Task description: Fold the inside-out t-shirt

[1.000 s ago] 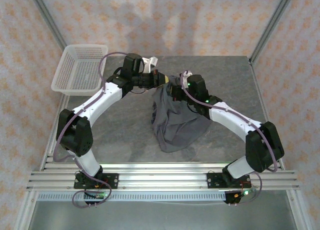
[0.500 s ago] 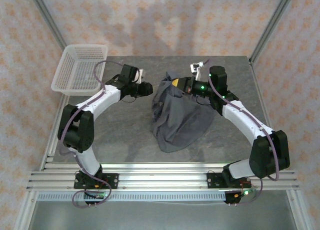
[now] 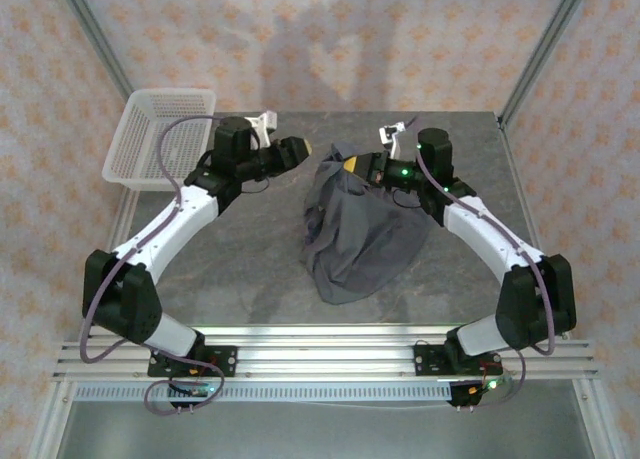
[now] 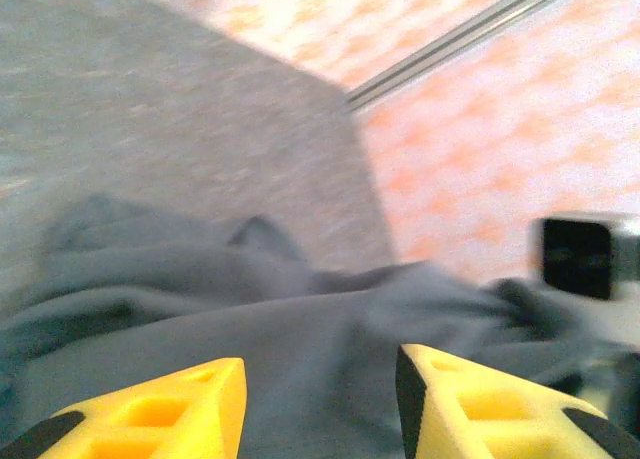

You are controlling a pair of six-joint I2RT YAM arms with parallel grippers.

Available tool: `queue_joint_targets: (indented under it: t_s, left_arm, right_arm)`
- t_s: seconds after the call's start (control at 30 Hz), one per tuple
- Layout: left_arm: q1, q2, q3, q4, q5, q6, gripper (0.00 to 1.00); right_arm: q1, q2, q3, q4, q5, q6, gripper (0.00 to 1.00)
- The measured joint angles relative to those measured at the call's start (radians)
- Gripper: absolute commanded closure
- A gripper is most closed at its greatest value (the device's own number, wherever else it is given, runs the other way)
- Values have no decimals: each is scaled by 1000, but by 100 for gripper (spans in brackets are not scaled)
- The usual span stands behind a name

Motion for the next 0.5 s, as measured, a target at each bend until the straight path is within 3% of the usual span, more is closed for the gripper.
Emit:
queue_joint_targets:
  t_s: [0.2,0.27,0.3,0.33,0.5]
  left_arm:
    - [-129,96,25,97,23,-126,54]
    - [-143,122,24,106,25,-139,68]
    - [-141,127,23,105,24,-140,87]
    - [-140,130,20,103,22,-138,100]
    - [-136,132,5,69,-2,-92,100]
  right_arm:
    - [0,15,14,-23,24,1,93]
    - [-2,15,17,-44,37,1,92]
    - [-7,16,17,-52,43,1,93]
    - [-9,16,17,-58,47,1,93]
    - [-11,14,20,-74,59,1,92]
